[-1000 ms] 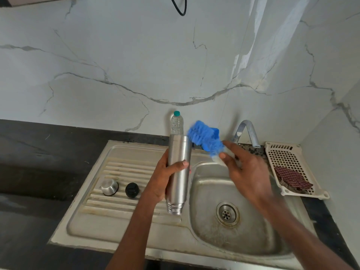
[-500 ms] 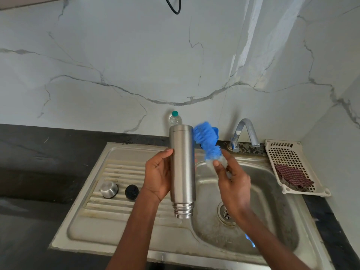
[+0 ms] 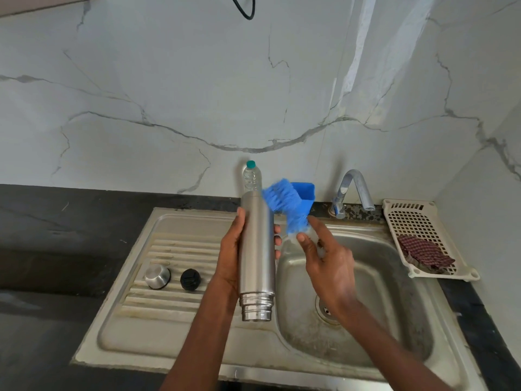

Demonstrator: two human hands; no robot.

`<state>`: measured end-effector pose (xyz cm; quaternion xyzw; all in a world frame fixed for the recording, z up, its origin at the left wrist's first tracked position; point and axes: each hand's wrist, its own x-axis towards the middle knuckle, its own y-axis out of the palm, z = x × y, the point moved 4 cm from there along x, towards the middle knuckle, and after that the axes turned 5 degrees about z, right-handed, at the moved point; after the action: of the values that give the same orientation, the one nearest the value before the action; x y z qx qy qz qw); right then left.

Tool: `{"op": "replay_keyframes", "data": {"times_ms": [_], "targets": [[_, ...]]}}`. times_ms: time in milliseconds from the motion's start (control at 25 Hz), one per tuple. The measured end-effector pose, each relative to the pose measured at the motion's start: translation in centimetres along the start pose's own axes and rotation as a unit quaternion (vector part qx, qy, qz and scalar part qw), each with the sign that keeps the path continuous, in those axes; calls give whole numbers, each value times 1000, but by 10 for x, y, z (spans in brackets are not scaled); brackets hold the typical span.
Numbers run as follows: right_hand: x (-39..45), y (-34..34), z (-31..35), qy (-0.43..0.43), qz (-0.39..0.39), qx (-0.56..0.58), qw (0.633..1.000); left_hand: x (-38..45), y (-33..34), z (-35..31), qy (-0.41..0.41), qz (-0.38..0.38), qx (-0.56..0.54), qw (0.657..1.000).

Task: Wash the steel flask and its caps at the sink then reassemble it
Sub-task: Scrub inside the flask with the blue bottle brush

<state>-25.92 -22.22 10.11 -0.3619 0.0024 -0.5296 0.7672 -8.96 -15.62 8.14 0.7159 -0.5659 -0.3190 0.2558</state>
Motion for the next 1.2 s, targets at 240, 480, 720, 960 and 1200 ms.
{"op": "replay_keyframes", "data": {"times_ms": [240,480,720,960,1200], "targets": [[-3,-1,-1,-8,9,20,1000,0,-13,1,-2,-18,2,1000],[-3,-3,2,-20,14,9,1000,2,-15,1,-6,26,-2,1000],[-5,-4,6,-29,11,3,1000,-2,-12,2,5,-66,8,998],[-10,0,3,-25,29,10,999,-1,-2,4,-15,-51,-14,998],[-9,2,-2,-28,46,23,998,-1,-10,5,-19,-102,34,994]]}}
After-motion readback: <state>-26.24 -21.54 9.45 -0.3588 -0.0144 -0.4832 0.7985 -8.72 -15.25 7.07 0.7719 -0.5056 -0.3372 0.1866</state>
